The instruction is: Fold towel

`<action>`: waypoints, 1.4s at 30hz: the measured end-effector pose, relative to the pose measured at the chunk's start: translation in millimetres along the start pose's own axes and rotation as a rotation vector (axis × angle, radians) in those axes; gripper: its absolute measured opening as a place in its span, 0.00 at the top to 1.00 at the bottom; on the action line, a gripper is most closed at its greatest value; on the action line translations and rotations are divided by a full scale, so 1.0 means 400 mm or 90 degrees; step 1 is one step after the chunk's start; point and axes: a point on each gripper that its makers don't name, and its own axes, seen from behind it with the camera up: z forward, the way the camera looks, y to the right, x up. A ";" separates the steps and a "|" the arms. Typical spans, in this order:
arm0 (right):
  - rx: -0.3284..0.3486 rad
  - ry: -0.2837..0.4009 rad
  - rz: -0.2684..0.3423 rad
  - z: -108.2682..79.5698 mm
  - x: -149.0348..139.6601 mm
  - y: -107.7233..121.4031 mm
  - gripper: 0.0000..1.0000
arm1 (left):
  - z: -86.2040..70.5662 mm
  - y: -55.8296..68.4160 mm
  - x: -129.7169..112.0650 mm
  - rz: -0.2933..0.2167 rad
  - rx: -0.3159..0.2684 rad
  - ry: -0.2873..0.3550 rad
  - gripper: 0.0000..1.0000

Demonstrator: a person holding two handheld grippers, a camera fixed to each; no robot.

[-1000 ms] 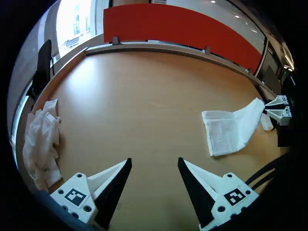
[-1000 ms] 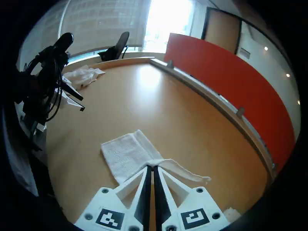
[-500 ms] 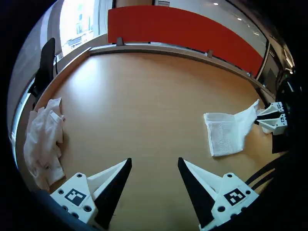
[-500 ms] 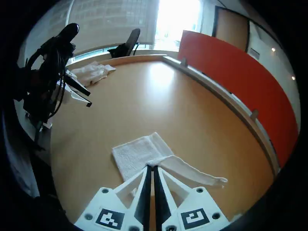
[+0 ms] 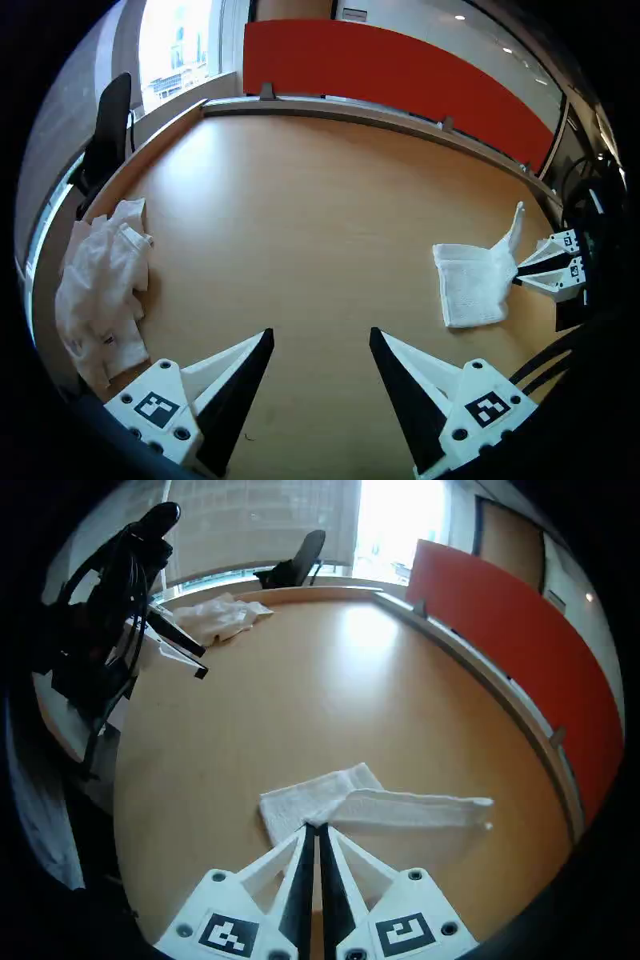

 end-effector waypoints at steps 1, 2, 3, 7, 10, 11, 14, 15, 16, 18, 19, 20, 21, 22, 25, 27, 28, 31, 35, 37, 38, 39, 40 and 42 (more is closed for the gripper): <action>0.005 -0.002 -0.003 0.006 0.001 -0.007 0.96 | -0.003 -0.004 -0.001 -0.002 0.002 0.001 0.12; 0.010 -0.004 -0.005 0.011 0.001 -0.012 0.96 | -0.005 -0.007 -0.002 -0.003 0.003 0.001 0.12; 0.014 -0.007 -0.007 0.017 0.000 -0.017 0.96 | -0.007 -0.010 -0.003 -0.004 0.005 0.002 0.12; 0.028 -0.021 -0.007 0.044 -0.014 -0.033 0.96 | -0.015 -0.026 -0.008 -0.010 0.011 0.003 0.12; 0.034 -0.030 -0.003 0.057 -0.026 -0.036 0.96 | -0.020 -0.035 -0.012 -0.015 0.015 0.003 0.12; 0.035 -0.032 -0.001 0.059 -0.029 -0.036 0.96 | -0.021 -0.038 -0.013 -0.017 0.016 0.003 0.12; 0.036 -0.034 0.003 0.061 -0.033 -0.035 0.96 | -0.023 -0.043 -0.016 -0.021 0.018 0.002 0.12; 0.036 -0.034 0.004 0.060 -0.034 -0.035 0.96 | -0.023 -0.043 -0.016 -0.021 0.018 0.002 0.12; 0.036 -0.035 0.004 0.059 -0.034 -0.034 0.96 | -0.023 -0.044 -0.015 -0.021 0.018 0.002 0.12; 0.035 -0.035 0.004 0.058 -0.035 -0.033 0.96 | -0.022 -0.044 -0.015 -0.019 0.018 0.002 0.12; 0.035 -0.035 0.004 0.057 -0.035 -0.032 0.96 | -0.021 -0.043 -0.014 -0.018 0.018 0.002 0.12; 0.034 -0.036 0.003 0.056 -0.035 -0.032 0.96 | -0.020 -0.043 -0.014 -0.017 0.018 0.002 0.12; 0.034 -0.036 0.004 0.056 -0.035 -0.032 0.95 | -0.019 -0.042 -0.013 -0.016 0.018 0.001 0.12; 0.034 -0.036 0.004 0.055 -0.036 -0.032 0.93 | -0.019 -0.041 -0.012 -0.015 0.018 0.002 0.12; 0.036 -0.037 0.009 0.051 -0.039 -0.033 0.74 | -0.017 -0.037 -0.009 -0.014 0.017 0.002 0.12; 0.037 -0.038 0.012 0.048 -0.041 -0.034 0.55 | -0.017 -0.035 -0.007 -0.014 0.016 0.003 0.12; 0.035 -0.039 0.014 0.046 -0.043 -0.033 0.45 | -0.016 -0.034 -0.007 -0.014 0.016 0.003 0.12; 0.026 -0.040 0.017 0.042 -0.050 -0.027 0.30 | -0.016 -0.031 -0.005 -0.014 0.016 0.003 0.12; 0.019 -0.046 0.022 0.037 -0.064 -0.023 0.25 | -0.015 -0.028 -0.004 -0.013 0.016 0.003 0.12; 0.017 -0.047 0.026 0.034 -0.072 -0.023 0.24 | -0.015 -0.028 -0.004 -0.013 0.016 0.003 0.12; 0.016 -0.048 0.028 0.033 -0.076 -0.023 0.24 | -0.015 -0.028 -0.004 -0.013 0.016 0.004 0.12; 0.014 -0.049 0.030 0.031 -0.081 -0.023 0.24 | -0.015 -0.027 -0.004 -0.013 0.016 0.003 0.12; 0.012 -0.051 0.032 0.029 -0.087 -0.023 0.24 | -0.015 -0.027 -0.005 -0.013 0.016 0.003 0.12; 0.009 -0.056 0.036 0.025 -0.100 -0.022 0.24 | -0.015 -0.027 -0.006 -0.013 0.016 0.003 0.12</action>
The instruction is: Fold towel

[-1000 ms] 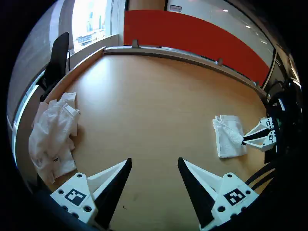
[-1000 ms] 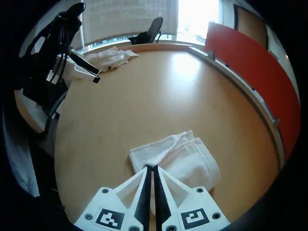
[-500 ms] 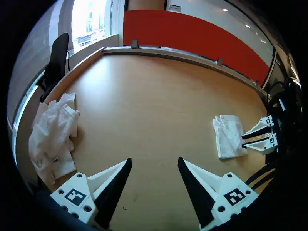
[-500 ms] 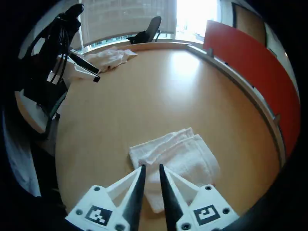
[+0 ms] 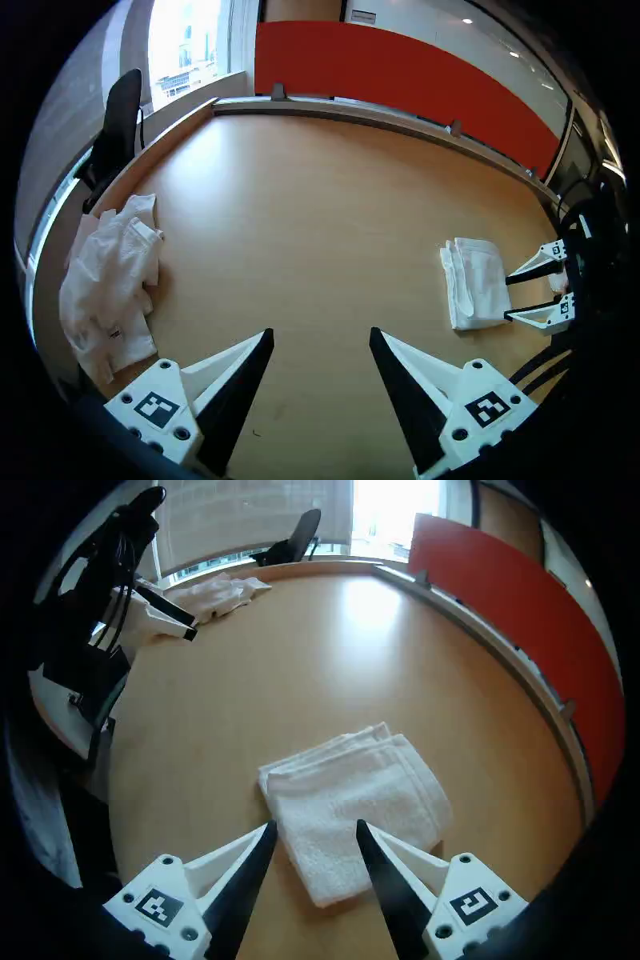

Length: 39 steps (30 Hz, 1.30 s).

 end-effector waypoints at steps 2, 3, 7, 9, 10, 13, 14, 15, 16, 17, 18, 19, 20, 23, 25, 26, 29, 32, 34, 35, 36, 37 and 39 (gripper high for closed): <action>-0.003 -0.006 0.004 -0.003 -0.016 0.001 0.24 | 0.001 0.000 0.000 0.000 0.000 0.000 0.12; -0.005 -0.008 0.006 -0.005 -0.025 0.001 0.24 | 0.001 0.000 0.000 0.000 0.000 0.000 0.12; -0.015 -0.020 0.017 -0.015 -0.062 0.006 0.24 | 0.002 0.003 0.000 0.001 0.000 0.000 0.12; -0.020 -0.025 0.023 -0.021 -0.080 0.009 0.24 | 0.002 0.006 0.001 0.002 -0.002 0.000 0.12; -0.022 -0.028 0.027 -0.024 -0.089 0.011 0.24 | 0.003 0.007 0.001 0.002 -0.002 0.000 0.12; -0.028 -0.034 0.036 -0.030 -0.110 0.014 0.24 | 0.003 0.011 0.001 0.003 -0.003 -0.001 0.12; -0.029 -0.036 0.039 -0.031 -0.116 0.015 0.24 | 0.004 0.012 0.001 0.003 -0.004 -0.001 0.12; -0.031 -0.037 0.041 -0.032 -0.120 0.015 0.24 | 0.004 0.014 0.001 0.004 -0.004 -0.001 0.12; -0.032 -0.038 0.042 -0.031 -0.125 0.016 0.24 | 0.004 0.015 0.001 0.004 -0.005 -0.001 0.12; -0.033 -0.040 0.043 -0.031 -0.129 0.016 0.24 | 0.004 0.016 0.001 0.005 -0.005 -0.001 0.12; -0.034 -0.041 0.045 -0.030 -0.134 0.016 0.25 | 0.004 0.016 0.001 0.005 -0.005 -0.001 0.12; -0.036 -0.044 0.046 -0.028 -0.140 0.016 0.25 | 0.004 0.017 0.000 0.005 -0.005 -0.002 0.12; -0.038 -0.046 0.048 -0.027 -0.145 0.017 0.25 | 0.004 0.017 0.000 0.005 -0.005 -0.002 0.12; -0.043 -0.052 0.054 -0.021 -0.162 0.018 0.26 | 0.004 0.016 -0.002 0.004 -0.004 -0.002 0.12; -0.044 -0.056 0.060 -0.016 -0.174 0.017 0.27 | 0.003 0.015 -0.002 0.003 -0.004 -0.002 0.12; -0.044 -0.058 0.062 -0.014 -0.179 0.017 0.28 | 0.003 0.014 -0.002 0.003 -0.004 -0.002 0.12; -0.045 -0.061 0.069 -0.008 -0.190 0.016 0.32 | 0.003 0.013 -0.002 0.002 -0.003 -0.001 0.12; -0.046 -0.062 0.077 -0.003 -0.196 0.015 0.39 | 0.001 0.014 -0.002 0.002 -0.004 0.000 0.12; -0.046 -0.062 0.082 0.001 -0.199 0.015 0.45 | 0.001 0.015 -0.002 0.002 -0.004 0.000 0.12; -0.046 -0.062 0.084 0.003 -0.200 0.014 0.47 | 0.000 0.015 -0.002 0.002 -0.004 0.000 0.12; -0.046 -0.061 0.086 0.004 -0.201 0.014 0.50 | 0.000 0.015 -0.002 0.002 -0.004 0.000 0.12; -0.045 -0.060 0.088 0.004 -0.201 0.013 0.52 | 0.000 0.016 -0.002 0.002 -0.004 0.000 0.12; -0.044 -0.058 0.092 0.003 -0.202 0.011 0.57 | 0.000 0.016 -0.003 0.002 -0.004 0.000 0.12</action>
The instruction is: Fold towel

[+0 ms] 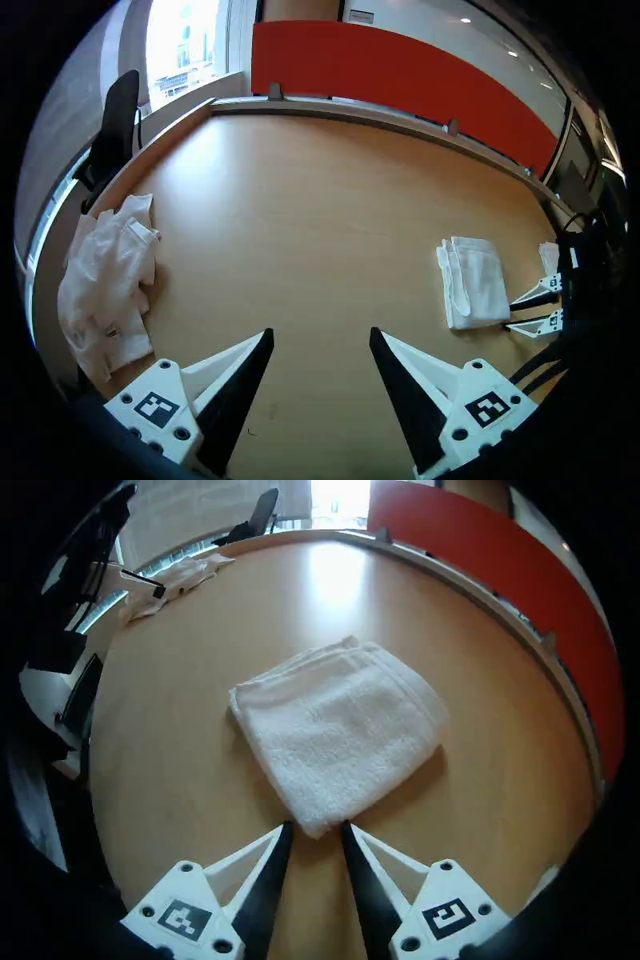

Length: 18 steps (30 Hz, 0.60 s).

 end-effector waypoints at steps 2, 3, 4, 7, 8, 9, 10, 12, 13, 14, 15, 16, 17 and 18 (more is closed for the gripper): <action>0.000 0.000 0.004 -0.002 -0.002 0.000 0.66 | -0.001 0.000 0.000 0.000 0.000 0.000 0.12; 0.001 0.001 0.005 -0.004 -0.003 -0.001 0.71 | -0.001 0.000 -0.001 0.000 -0.001 0.000 0.12; 0.001 0.001 0.006 -0.005 -0.004 -0.001 0.75 | -0.001 0.000 -0.001 0.000 -0.001 0.000 0.12; 0.003 0.002 0.008 -0.009 -0.005 -0.003 0.87 | -0.001 0.000 -0.004 0.000 -0.001 0.000 0.12; 0.003 0.003 0.010 -0.009 -0.005 -0.003 0.89 | -0.001 0.000 -0.005 0.001 -0.001 0.000 0.12; 0.002 0.004 0.011 -0.010 -0.004 -0.003 0.91 | -0.001 0.000 -0.005 0.001 -0.001 -0.001 0.12; 0.002 0.006 0.013 -0.009 -0.004 -0.002 0.93 | -0.001 0.001 -0.006 0.001 -0.001 -0.001 0.12; 0.000 0.007 0.015 -0.010 -0.003 -0.001 0.95 | -0.001 0.001 -0.007 0.001 -0.001 -0.001 0.12; -0.001 0.008 0.015 -0.011 -0.002 -0.001 0.95 | -0.001 0.001 -0.007 0.001 -0.001 -0.001 0.12; -0.003 0.008 0.015 -0.011 -0.002 0.000 0.95 | -0.001 0.001 -0.006 0.001 -0.001 -0.001 0.12; -0.004 0.009 0.014 -0.013 -0.001 0.001 0.96 | -0.001 0.001 -0.006 0.000 -0.002 0.000 0.12; -0.005 0.009 0.013 -0.014 0.000 0.002 0.96 | -0.001 0.001 -0.006 0.000 -0.002 0.000 0.12; -0.006 0.010 0.012 -0.016 0.001 0.002 0.96 | 0.000 0.001 -0.006 0.000 -0.002 0.000 0.12; -0.007 0.011 0.011 -0.018 0.005 0.003 0.96 | 0.000 0.001 -0.006 -0.001 -0.003 0.000 0.12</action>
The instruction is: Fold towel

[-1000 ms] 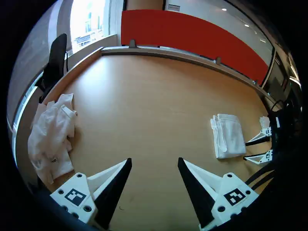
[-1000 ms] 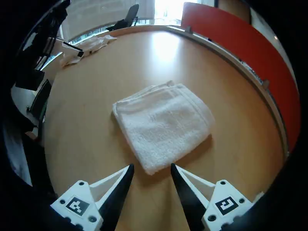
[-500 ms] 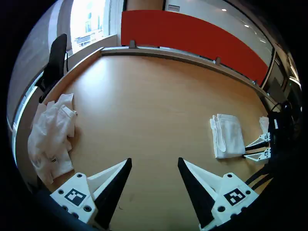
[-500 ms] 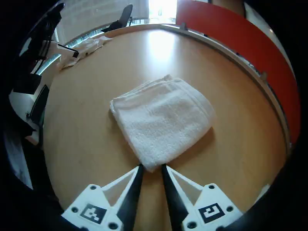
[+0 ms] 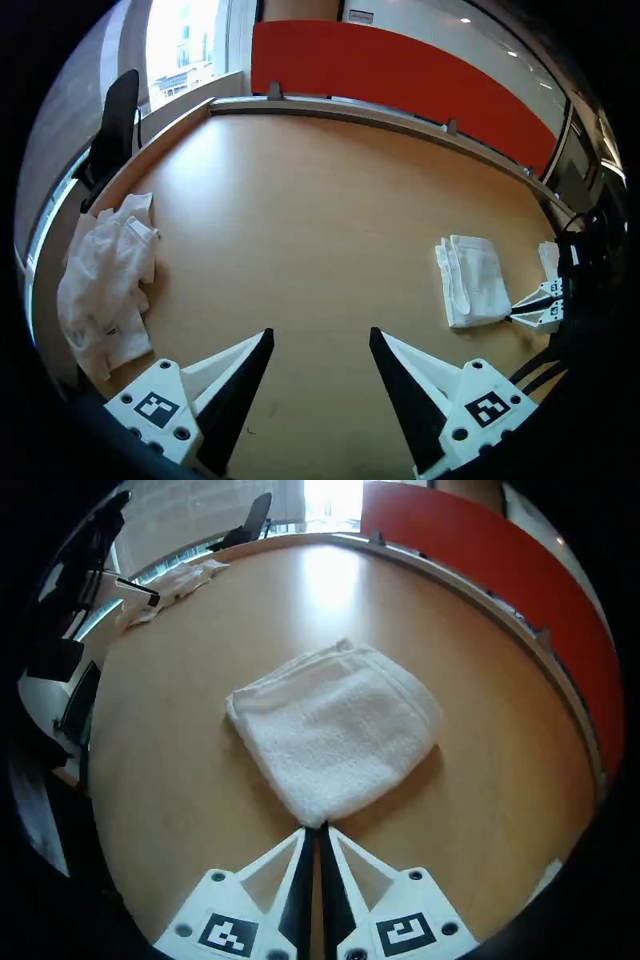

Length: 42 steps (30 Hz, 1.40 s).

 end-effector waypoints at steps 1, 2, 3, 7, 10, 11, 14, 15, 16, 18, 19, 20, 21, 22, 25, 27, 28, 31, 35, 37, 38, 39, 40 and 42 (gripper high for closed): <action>-0.001 0.002 -0.001 -0.003 0.006 0.001 0.96 | 0.000 0.000 -0.001 0.000 0.000 0.000 0.12; -0.001 0.005 -0.002 -0.005 0.011 0.002 0.96 | 0.000 0.000 -0.001 -0.001 -0.001 0.000 0.12; -0.002 0.007 -0.002 -0.009 0.017 0.003 0.96 | 0.001 -0.001 -0.002 -0.001 -0.001 0.000 0.12; -0.008 0.020 -0.008 -0.027 0.052 0.012 0.96 | 0.002 -0.002 -0.006 -0.002 -0.002 0.000 0.12; -0.013 0.029 -0.016 -0.044 0.085 0.023 0.96 | 0.001 0.001 -0.008 0.000 -0.003 0.001 0.12; -0.015 0.032 -0.020 -0.050 0.096 0.026 0.96 | 0.001 0.001 -0.008 0.001 -0.004 0.002 0.12; -0.022 0.042 -0.033 -0.069 0.137 0.039 0.96 | -0.002 0.003 -0.006 0.004 -0.005 0.005 0.12; -0.023 0.046 -0.038 -0.074 0.152 0.043 0.96 | -0.003 0.003 -0.004 0.005 -0.006 0.006 0.12; -0.026 0.052 -0.044 -0.081 0.170 0.047 0.96 | -0.005 0.003 -0.001 0.005 -0.007 0.009 0.12; -0.030 0.062 -0.055 -0.092 0.203 0.055 0.96 | -0.008 0.004 0.005 0.006 -0.008 0.013 0.12; -0.033 0.068 -0.060 -0.099 0.222 0.061 0.96 | -0.010 0.005 0.010 0.007 -0.009 0.016 0.12; -0.035 0.073 -0.065 -0.106 0.240 0.066 0.96 | -0.011 0.006 0.014 0.007 -0.009 0.019 0.12; -0.037 0.079 -0.070 -0.113 0.257 0.071 0.96 | -0.013 0.006 0.019 0.007 -0.010 0.022 0.12; -0.040 0.085 -0.075 -0.121 0.277 0.076 0.96 | -0.015 0.007 0.024 0.007 -0.011 0.025 0.12; -0.046 0.103 -0.088 -0.146 0.330 0.090 0.96 | -0.022 0.011 0.040 0.009 -0.013 0.034 0.12; -0.051 0.115 -0.095 -0.163 0.360 0.100 0.96 | -0.026 0.015 0.051 0.010 -0.015 0.040 0.12; -0.053 0.121 -0.098 -0.173 0.376 0.105 0.96 | -0.029 0.017 0.056 0.010 -0.016 0.043 0.12; -0.060 0.135 -0.104 -0.200 0.411 0.118 0.96 | -0.035 0.024 0.070 0.013 -0.020 0.051 0.12; -0.069 0.147 -0.107 -0.234 0.434 0.140 0.96 | -0.041 0.034 0.083 0.015 -0.026 0.057 0.12; -0.075 0.148 -0.107 -0.250 0.436 0.154 0.96 | -0.042 0.039 0.089 0.017 -0.029 0.060 0.12; -0.078 0.149 -0.107 -0.258 0.436 0.160 0.96 | -0.043 0.042 0.092 0.018 -0.030 0.061 0.12; -0.081 0.149 -0.106 -0.265 0.435 0.168 0.96 | -0.043 0.044 0.094 0.019 -0.032 0.062 0.12; -0.085 0.149 -0.105 -0.272 0.433 0.176 0.96 | -0.044 0.047 0.096 0.019 -0.033 0.063 0.12; -0.091 0.150 -0.102 -0.286 0.428 0.191 0.96 | -0.045 0.052 0.100 0.021 -0.034 0.064 0.12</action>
